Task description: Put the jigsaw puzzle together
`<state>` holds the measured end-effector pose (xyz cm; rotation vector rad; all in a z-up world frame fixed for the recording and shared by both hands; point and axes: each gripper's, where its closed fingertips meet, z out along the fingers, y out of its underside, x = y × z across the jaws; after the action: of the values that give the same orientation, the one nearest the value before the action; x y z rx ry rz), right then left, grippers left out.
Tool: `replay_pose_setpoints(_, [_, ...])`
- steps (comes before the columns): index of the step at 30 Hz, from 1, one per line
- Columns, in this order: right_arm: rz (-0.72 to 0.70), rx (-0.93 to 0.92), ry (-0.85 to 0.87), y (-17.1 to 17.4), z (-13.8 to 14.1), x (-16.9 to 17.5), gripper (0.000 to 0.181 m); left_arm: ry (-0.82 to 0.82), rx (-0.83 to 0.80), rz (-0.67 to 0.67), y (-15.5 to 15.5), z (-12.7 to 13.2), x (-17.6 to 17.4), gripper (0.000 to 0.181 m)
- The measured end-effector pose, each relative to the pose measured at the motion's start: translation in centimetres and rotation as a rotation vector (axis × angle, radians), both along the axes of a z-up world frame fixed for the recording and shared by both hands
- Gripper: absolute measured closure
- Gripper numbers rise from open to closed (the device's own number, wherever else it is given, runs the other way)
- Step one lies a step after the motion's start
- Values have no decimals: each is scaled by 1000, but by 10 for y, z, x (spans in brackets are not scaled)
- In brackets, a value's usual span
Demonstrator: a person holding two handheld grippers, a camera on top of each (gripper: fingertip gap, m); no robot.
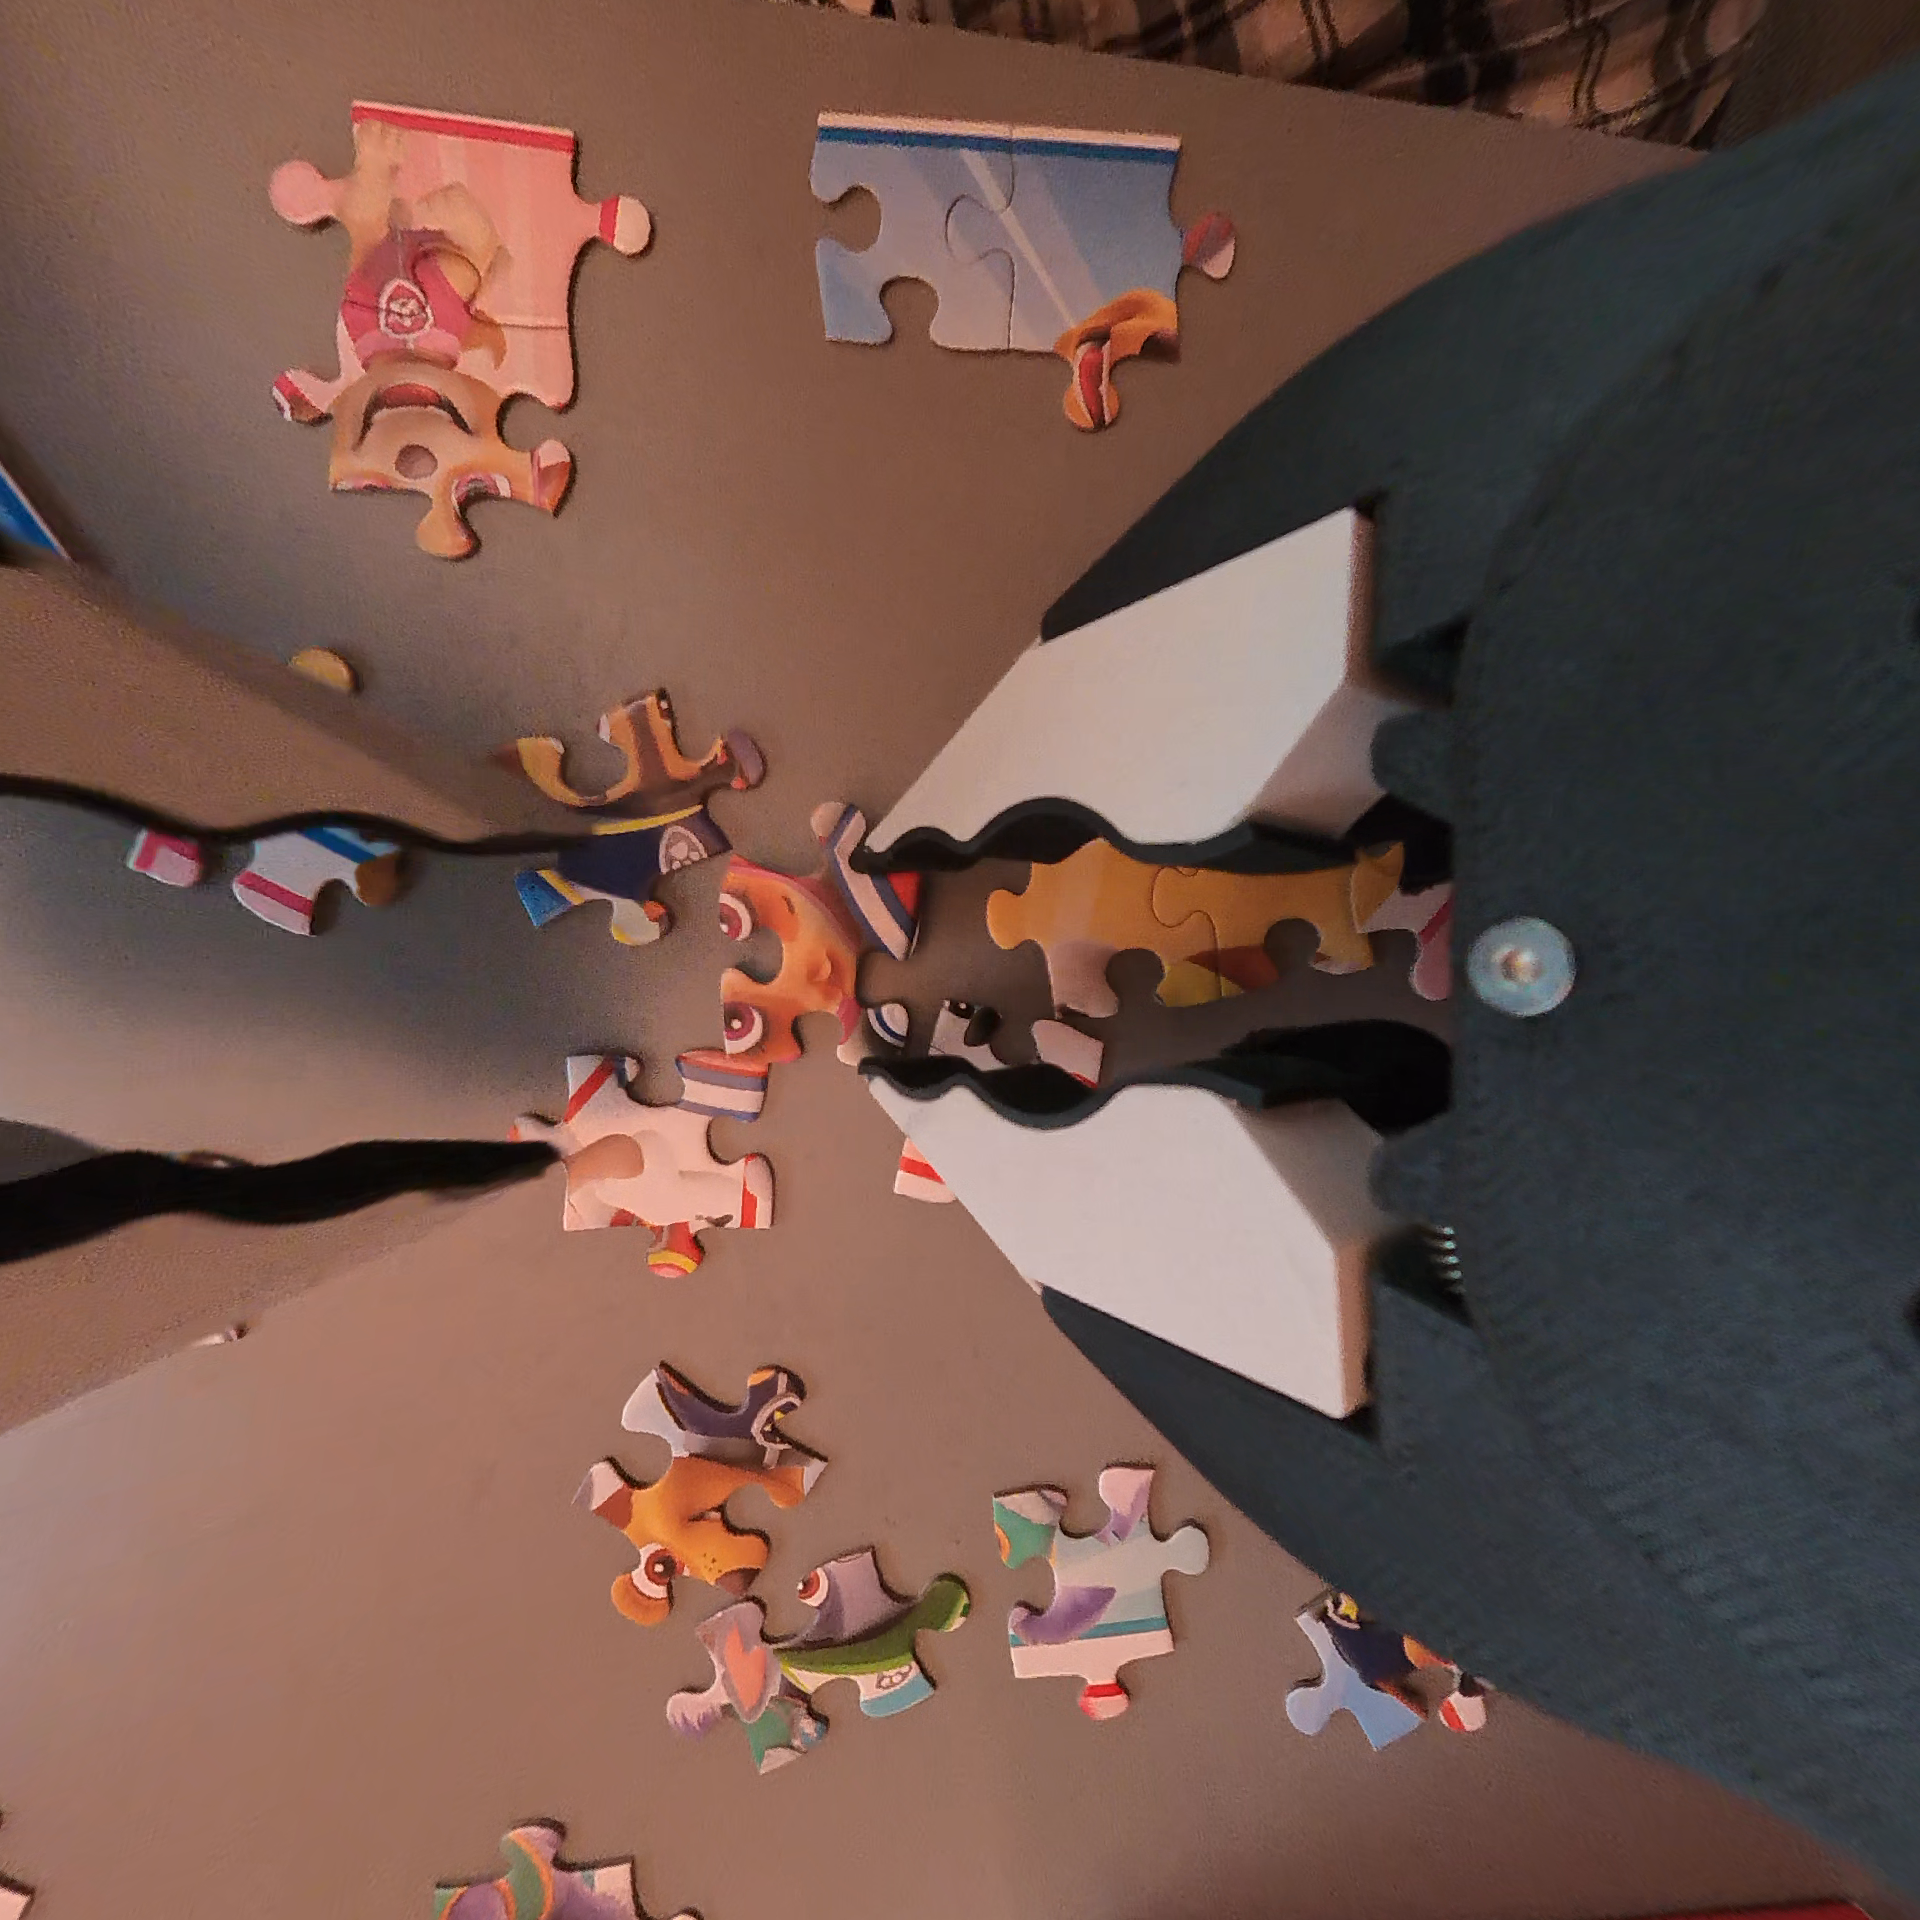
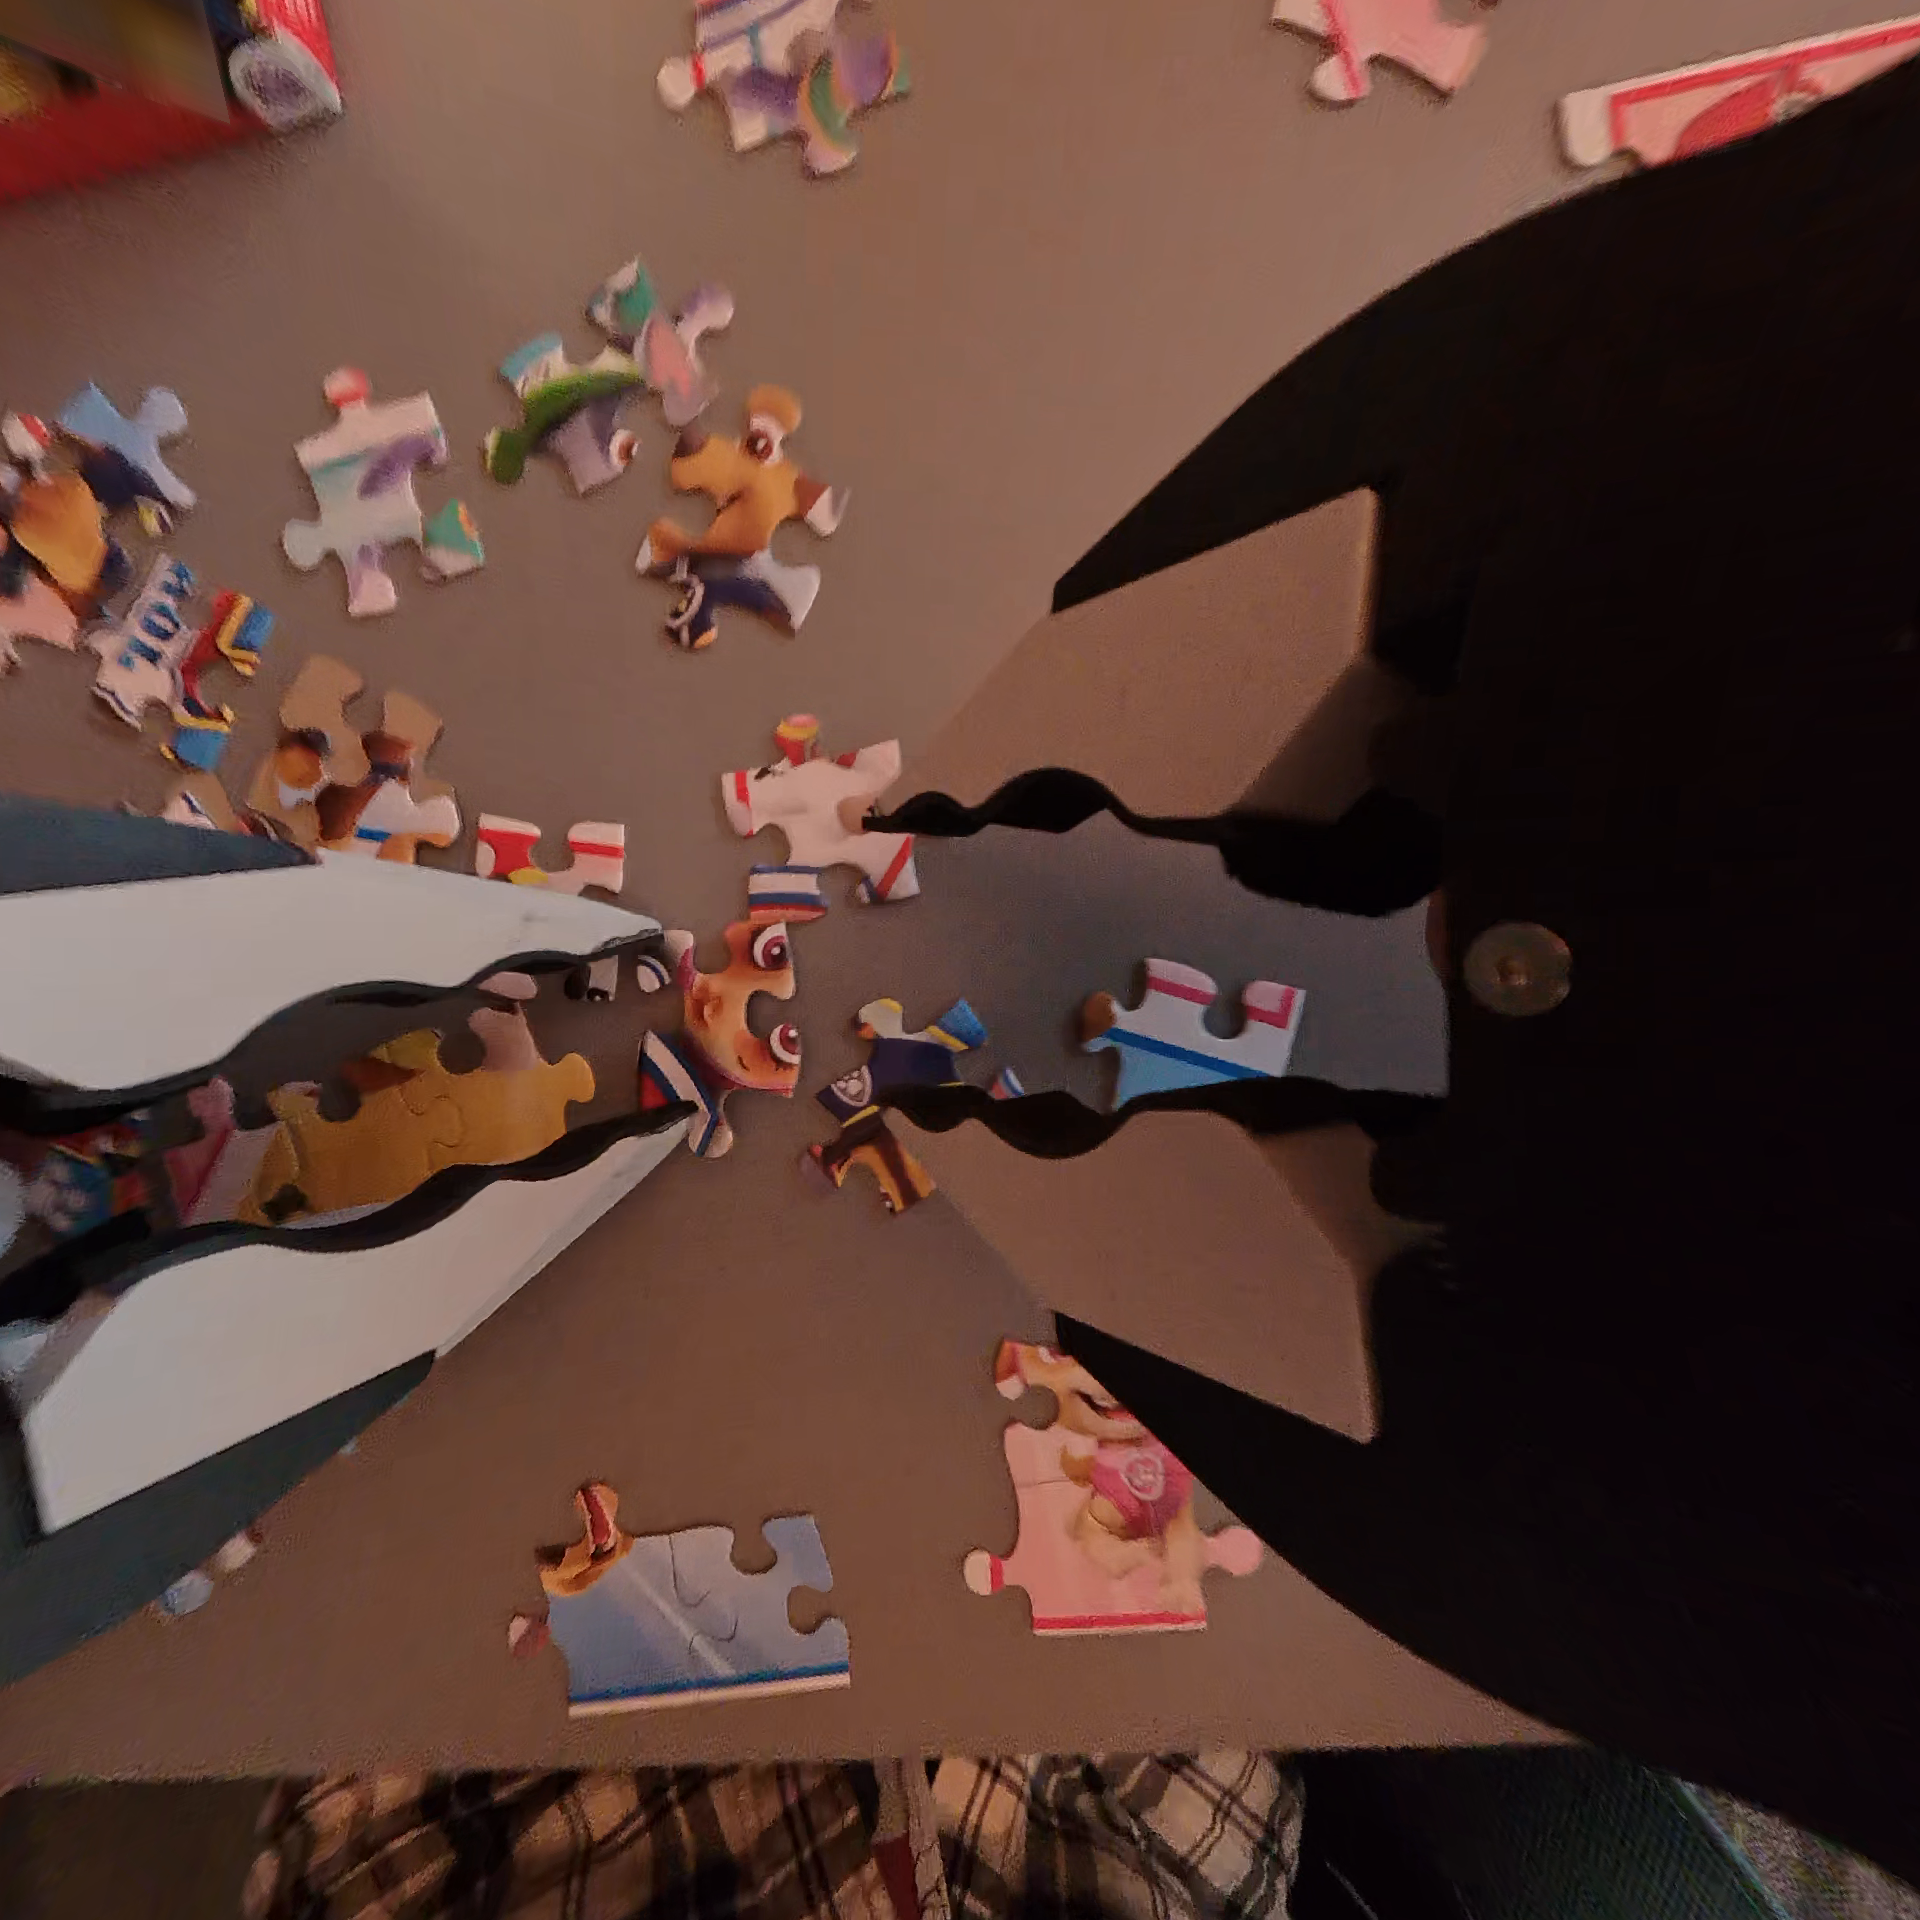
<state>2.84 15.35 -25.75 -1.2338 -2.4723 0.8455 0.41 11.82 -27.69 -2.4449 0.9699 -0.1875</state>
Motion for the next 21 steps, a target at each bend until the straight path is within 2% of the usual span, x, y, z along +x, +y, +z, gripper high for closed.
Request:
replay_pose_setpoints(4, [91, 71, 84, -24, -8, -9, 137, -38, 13, 22, 0, 1, 0, 148])
replay_pose_setpoints(8, [117, 232, 165, -25, -11, -11, 149, -94, -5, 47, 2, 2, 2, 148])
replay_pose_setpoints(13, [158, 468, 308, -25, -11, -8, 174, -144, -21, 78, 5, 3, 3, 148])
replay_pose_setpoints(16, [173, 599, 391, -25, -10, -9, 177, -164, -23, 87, 5, 4, 2, 148])
replay_pose_setpoints(21, [163, 693, 478, -21, -3, -10, 181, -210, -27, 85, 4, 8, 5, 152])
